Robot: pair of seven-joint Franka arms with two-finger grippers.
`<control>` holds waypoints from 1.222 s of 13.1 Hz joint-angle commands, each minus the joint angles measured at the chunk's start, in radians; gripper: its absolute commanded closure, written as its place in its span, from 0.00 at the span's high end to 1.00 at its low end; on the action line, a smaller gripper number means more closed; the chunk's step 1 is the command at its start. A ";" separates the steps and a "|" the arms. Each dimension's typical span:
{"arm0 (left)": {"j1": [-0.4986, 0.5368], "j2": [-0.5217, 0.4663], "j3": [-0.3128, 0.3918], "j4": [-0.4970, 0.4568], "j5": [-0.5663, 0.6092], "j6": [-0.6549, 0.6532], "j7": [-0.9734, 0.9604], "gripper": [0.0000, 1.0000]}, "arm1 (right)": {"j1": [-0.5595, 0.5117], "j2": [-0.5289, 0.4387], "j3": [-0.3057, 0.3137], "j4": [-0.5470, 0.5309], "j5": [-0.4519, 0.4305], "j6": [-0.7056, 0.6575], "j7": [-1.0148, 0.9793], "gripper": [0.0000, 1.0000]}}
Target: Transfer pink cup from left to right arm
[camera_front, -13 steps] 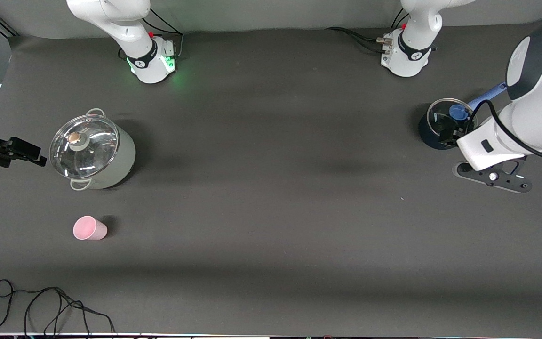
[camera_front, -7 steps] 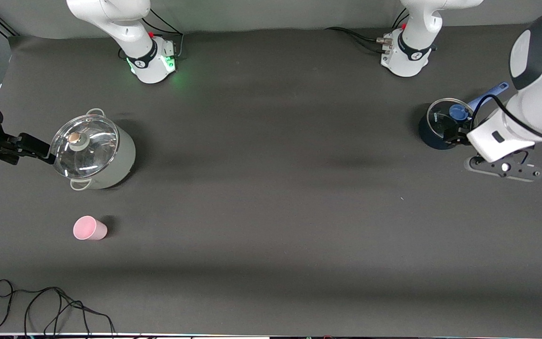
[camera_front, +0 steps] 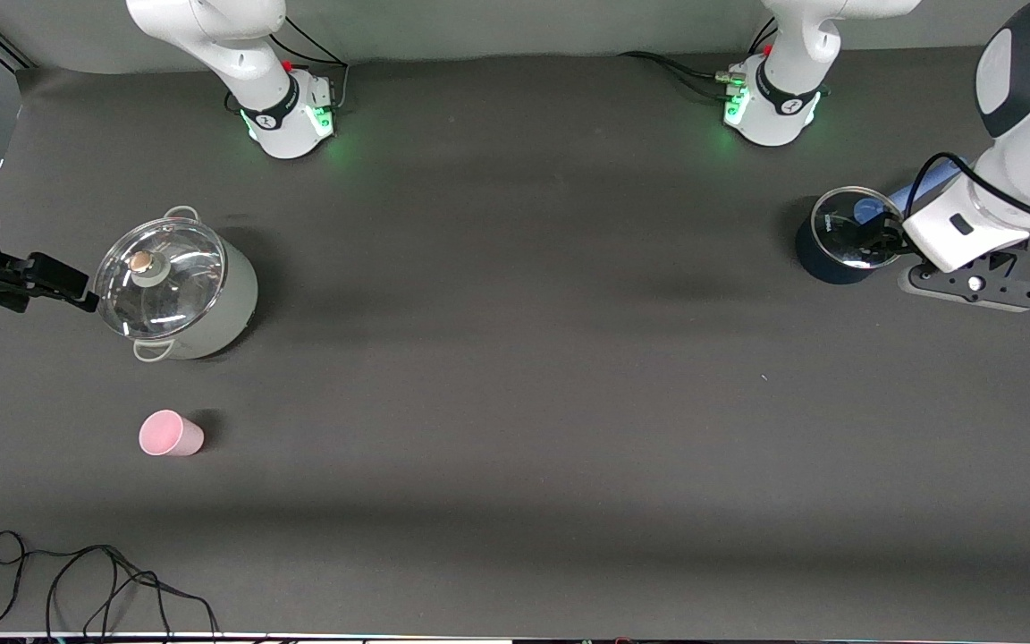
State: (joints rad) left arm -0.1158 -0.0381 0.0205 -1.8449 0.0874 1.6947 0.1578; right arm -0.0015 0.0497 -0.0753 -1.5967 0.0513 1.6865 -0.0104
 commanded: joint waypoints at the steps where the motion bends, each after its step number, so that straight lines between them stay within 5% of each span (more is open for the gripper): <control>1: 0.023 0.016 -0.019 0.054 -0.011 0.010 0.029 1.00 | 0.023 -0.008 -0.024 0.006 -0.015 -0.013 -0.008 1.00; 8: 0.050 0.122 -0.051 0.252 -0.093 0.013 -0.004 1.00 | 0.024 -0.005 -0.024 0.008 -0.015 -0.013 -0.008 1.00; 16: 0.057 0.121 -0.050 0.251 -0.103 -0.056 0.011 1.00 | 0.024 -0.007 -0.026 0.011 -0.016 -0.085 -0.088 1.00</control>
State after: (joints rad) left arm -0.0679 0.0744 -0.0282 -1.6127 -0.0047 1.6618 0.1636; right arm 0.0070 0.0497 -0.0857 -1.5964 0.0512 1.6223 -0.0730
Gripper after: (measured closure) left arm 0.000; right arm 0.000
